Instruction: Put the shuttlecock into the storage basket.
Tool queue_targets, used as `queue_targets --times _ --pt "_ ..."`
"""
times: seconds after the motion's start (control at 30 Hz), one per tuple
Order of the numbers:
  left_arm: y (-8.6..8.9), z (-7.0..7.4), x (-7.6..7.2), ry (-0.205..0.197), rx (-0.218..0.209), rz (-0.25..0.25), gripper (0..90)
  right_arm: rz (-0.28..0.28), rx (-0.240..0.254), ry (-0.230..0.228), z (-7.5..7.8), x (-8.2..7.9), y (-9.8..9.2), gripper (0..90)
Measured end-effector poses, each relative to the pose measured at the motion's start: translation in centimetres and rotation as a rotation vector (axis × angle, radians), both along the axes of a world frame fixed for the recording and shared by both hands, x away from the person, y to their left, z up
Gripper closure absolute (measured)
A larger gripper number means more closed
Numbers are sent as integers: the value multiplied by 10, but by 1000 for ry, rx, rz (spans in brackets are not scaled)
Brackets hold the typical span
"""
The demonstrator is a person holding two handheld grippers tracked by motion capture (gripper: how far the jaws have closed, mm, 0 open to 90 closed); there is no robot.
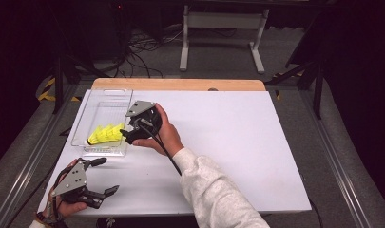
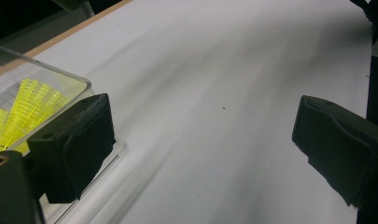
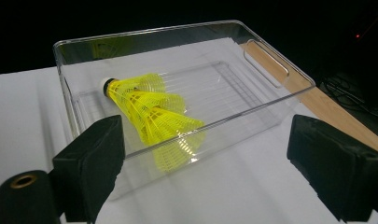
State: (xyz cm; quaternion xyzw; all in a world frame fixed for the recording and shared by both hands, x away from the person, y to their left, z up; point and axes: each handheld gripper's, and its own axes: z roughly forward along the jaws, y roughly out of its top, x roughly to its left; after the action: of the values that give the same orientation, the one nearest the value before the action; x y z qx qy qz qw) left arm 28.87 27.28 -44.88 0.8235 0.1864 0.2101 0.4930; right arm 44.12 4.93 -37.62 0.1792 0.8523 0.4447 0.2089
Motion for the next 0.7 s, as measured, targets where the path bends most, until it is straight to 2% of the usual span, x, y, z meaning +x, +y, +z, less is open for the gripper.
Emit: queue_targets --times 0.17,0.23,0.7 --pt "-1 -1 0 10 -5 0 66 -13 29 -11 4 1 -9 92" --pt "-1 -1 0 9 -5 0 66 -37 17 -25 5 1 -11 88" --pt "-1 0 0 12 -5 -1 66 -83 -5 -85 15 -2 -40 108"
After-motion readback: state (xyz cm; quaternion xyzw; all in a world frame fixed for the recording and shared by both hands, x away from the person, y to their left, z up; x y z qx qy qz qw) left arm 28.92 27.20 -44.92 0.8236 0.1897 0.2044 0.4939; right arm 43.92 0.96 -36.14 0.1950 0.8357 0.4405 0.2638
